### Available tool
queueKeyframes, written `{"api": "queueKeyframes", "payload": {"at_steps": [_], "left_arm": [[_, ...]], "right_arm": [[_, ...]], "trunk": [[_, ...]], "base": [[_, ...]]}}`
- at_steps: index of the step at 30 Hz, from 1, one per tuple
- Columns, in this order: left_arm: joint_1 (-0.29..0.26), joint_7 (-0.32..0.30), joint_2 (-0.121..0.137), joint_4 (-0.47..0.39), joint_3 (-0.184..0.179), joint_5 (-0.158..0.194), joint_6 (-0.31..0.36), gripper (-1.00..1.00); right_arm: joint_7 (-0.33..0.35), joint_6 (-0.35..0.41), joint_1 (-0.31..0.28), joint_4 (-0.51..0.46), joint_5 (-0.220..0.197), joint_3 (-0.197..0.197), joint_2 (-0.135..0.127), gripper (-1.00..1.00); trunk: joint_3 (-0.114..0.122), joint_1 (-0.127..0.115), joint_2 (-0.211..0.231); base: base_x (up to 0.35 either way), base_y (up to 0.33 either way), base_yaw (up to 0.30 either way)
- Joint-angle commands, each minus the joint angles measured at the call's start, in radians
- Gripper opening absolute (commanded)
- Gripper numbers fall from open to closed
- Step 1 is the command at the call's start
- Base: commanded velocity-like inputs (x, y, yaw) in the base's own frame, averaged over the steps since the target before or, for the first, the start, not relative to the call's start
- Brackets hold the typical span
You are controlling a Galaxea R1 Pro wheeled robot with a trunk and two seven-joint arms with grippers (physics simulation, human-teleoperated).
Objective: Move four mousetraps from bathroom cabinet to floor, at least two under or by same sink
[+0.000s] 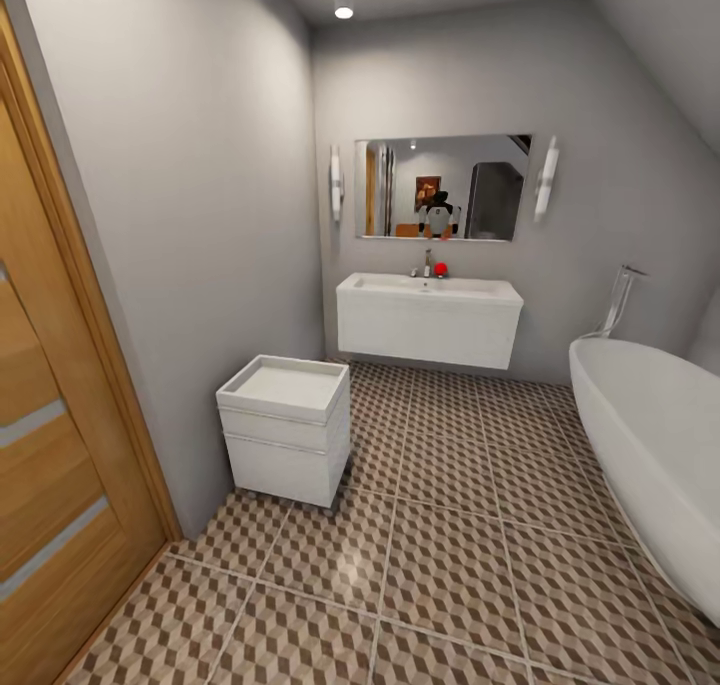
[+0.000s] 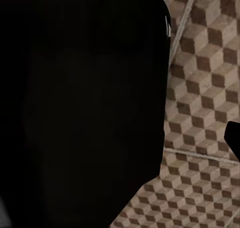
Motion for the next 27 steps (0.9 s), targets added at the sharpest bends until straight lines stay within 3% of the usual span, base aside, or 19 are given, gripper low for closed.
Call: {"api": "queueKeyframes", "payload": {"at_steps": [1,20,27], "left_arm": [[-0.001,-0.001,0.000,0.001,0.010,0.014,-0.002,1.00],[-0.001,-0.003,0.007,-0.001,0.022,0.120,0.001,1.00],[-0.001,-0.002,0.013,-0.001,0.022,0.125,0.002,1.00]], "right_arm": [[0.001,-0.001,-0.001,0.000,0.000,-0.001,0.000,1.00],[0.000,-0.025,-0.001,-0.009,-0.001,-0.003,0.000,1.00],[-0.001,-0.087,-0.001,-0.008,-0.001,-0.002,0.001,1.00]], "trunk": [[0.002,-0.004,0.007],[0.062,-0.077,0.140],[0.084,-0.104,0.189]], "base": [[0.000,0.000,0.000],[0.000,0.000,0.000],[0.000,0.000,0.025]]}}
